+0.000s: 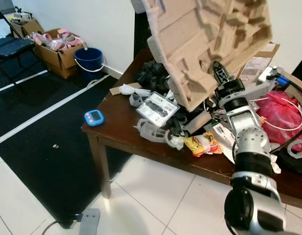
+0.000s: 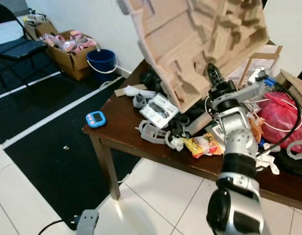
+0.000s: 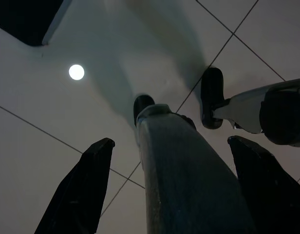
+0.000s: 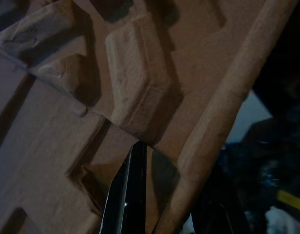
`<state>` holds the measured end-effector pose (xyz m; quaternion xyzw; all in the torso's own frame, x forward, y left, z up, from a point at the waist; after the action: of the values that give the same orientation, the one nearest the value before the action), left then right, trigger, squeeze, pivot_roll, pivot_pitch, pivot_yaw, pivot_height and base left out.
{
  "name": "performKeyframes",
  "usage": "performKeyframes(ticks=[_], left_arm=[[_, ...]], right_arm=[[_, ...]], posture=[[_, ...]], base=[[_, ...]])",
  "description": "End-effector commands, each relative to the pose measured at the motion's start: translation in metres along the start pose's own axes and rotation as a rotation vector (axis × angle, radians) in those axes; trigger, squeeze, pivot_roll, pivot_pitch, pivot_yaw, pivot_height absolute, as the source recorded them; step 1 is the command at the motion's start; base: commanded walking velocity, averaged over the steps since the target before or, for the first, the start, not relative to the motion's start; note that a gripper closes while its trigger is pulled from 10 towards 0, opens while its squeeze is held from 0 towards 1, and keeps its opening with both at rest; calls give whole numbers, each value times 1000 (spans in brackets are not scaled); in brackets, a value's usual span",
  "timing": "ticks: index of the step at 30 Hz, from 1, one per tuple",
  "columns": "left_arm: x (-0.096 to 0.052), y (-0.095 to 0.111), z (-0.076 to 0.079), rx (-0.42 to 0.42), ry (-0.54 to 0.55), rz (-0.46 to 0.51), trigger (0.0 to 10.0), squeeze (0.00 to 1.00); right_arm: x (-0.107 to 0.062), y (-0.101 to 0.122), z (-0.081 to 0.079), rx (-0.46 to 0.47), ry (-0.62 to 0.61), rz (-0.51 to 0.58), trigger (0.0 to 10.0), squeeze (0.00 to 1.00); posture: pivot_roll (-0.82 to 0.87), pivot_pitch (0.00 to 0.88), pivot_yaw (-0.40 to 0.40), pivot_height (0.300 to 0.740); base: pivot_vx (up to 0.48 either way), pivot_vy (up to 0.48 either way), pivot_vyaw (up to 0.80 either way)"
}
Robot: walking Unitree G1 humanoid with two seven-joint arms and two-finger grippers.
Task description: Picking trash to rubbish bin
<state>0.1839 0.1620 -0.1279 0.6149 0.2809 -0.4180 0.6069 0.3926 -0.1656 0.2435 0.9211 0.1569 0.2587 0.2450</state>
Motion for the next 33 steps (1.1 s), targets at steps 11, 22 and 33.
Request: performKeyframes(ticks=[11,22,33], left_arm=[[-1,-8,-1,-16,-2,-18,10000,0],[-1,-9,-1,-13,-1,-22,10000,0],[-1,-9,0,-2,-4,-24,10000,0]], right_arm=[[-9,-19,-2,-3,34,-22,10000,0],[-17,-48,7,1,3,-91,10000,0],[-18,-50,9,3,-3,-84,10000,0]], posture=[[-17,70,-29,740],[-21,69,-27,740],[-23,62,-28,740]], base=[[0,0,0],[0,0,-71],[0,0,-775]])
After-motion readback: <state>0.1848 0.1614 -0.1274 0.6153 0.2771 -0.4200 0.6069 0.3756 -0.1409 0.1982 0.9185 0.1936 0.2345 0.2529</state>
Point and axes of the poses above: a point about 5 cm out from each wrist's last joint towards the gripper, its own x axis pointing out of the wrist towards the gripper, its own y axis along the axis of the wrist's last joint, z = x × y, the point moved 4 cm from there along x, pointing out of the wrist towards the gripper, and after that the axes turned 8 degrees about x, right-handed, at the moved point
